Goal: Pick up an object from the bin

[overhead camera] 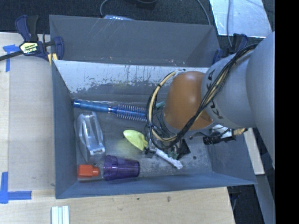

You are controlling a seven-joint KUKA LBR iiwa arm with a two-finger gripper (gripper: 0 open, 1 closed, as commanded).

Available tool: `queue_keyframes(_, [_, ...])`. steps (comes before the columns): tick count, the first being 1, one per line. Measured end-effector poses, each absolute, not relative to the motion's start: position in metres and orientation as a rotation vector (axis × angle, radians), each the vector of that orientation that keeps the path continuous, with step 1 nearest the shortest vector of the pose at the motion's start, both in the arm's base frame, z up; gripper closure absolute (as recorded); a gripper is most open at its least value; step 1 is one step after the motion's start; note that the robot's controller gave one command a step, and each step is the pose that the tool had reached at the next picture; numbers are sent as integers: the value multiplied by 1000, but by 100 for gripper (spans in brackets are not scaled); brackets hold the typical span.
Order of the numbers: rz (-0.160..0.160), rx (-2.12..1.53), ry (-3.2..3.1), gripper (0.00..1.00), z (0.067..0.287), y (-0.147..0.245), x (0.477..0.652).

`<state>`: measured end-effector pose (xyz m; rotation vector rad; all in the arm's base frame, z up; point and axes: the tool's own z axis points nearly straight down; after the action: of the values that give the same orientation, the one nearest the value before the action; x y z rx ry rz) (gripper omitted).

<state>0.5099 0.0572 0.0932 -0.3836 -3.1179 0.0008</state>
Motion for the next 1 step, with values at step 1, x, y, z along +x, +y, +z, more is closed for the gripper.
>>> queue_keyframes(1, [-2, -384, -3126, 100, 117, 57, 512])
